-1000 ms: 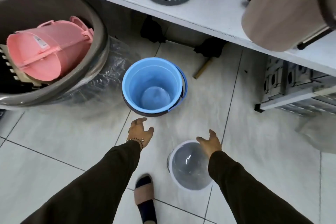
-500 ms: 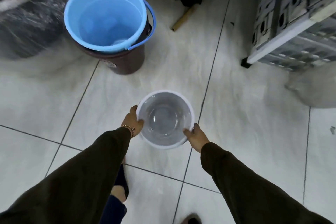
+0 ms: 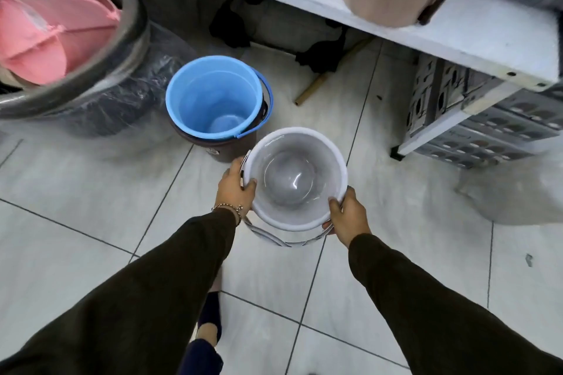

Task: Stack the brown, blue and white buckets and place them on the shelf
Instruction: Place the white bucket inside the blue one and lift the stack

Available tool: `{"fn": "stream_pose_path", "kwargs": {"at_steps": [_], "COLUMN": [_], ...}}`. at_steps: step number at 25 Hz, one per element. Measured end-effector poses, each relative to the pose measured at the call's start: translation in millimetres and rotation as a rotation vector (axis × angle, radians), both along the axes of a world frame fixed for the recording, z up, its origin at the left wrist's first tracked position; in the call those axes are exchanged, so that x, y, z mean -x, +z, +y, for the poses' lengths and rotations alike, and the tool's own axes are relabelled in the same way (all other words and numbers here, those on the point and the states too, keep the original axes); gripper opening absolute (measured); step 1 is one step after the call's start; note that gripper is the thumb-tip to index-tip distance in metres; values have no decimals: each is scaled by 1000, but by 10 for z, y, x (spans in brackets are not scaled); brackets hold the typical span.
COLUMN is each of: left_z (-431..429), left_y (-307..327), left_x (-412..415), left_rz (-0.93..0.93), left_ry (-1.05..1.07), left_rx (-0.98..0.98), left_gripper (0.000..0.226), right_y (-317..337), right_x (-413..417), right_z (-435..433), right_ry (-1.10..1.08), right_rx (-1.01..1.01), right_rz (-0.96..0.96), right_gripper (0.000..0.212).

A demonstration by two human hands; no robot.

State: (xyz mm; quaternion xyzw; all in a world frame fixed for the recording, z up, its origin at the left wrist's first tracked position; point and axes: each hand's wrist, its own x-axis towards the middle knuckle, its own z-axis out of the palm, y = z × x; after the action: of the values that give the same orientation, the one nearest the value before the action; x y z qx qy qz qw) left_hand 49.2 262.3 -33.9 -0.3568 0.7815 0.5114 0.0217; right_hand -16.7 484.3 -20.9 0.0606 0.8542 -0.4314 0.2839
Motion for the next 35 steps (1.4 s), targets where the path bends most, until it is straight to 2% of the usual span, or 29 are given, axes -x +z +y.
{"fn": "stream_pose_path", "kwargs": {"at_steps": [2,4,6,8,10,13,17,22,24,27,29,30,31,33,35], "left_z": [-219,-492,-855,-1266,-1659,-2136,-2630,-2798,-2829,-2853,-2865,-2880,-2896,-2930,-2929], "left_y": [394,677,931,1036,1035,802,43,-560,-681,-788,-837,-859,-855,-889,-906], "left_x": [177,325,455,585,733,920,1026,1068,1117,1178,1201,1204,1199,1181,1162], "left_rz": [104,182,209,229,222,142,-43,-164,-167,-282,-402,-445,-463,-418,-355], "left_ry": [32,72,177,346,463,523,477,436,434,474,431,401,386,395,416], "left_rx": [24,70,31,-66,-57,-49,-84,-53,-28,-17,-152,-260,-366,-470,-486], "left_gripper": [53,52,51,49,46,41,35,51,64,96,91,80,67,51,47], "right_y": [348,622,842,953,897,573,-117,-614,-699,-846,-957,-999,-1025,-1059,-1085], "right_x": [236,452,660,837,1001,1202,1329,1294,1231,1131,1144,1158,1168,1179,1193], "right_z": [-216,-481,-850,-1265,-1692,-2260,-2821,-2985,-3018,-3089,-3086,-3063,-3032,-2979,-2958], "right_ry": [-8,-41,-100,-145,-178,-241,-267,-281,-245,-250,-379,-438,-487,-501,-486], "right_rx": [44,114,207,292,354,358,228,101,71,-55,-178,-175,-98,180,284], "right_rz": [91,159,172,164,110,34,-12,-23,61,241,127,-36,-228,-514,-481], "right_gripper": [21,40,53,56,55,51,45,40,50,84,108,114,110,79,54]}}
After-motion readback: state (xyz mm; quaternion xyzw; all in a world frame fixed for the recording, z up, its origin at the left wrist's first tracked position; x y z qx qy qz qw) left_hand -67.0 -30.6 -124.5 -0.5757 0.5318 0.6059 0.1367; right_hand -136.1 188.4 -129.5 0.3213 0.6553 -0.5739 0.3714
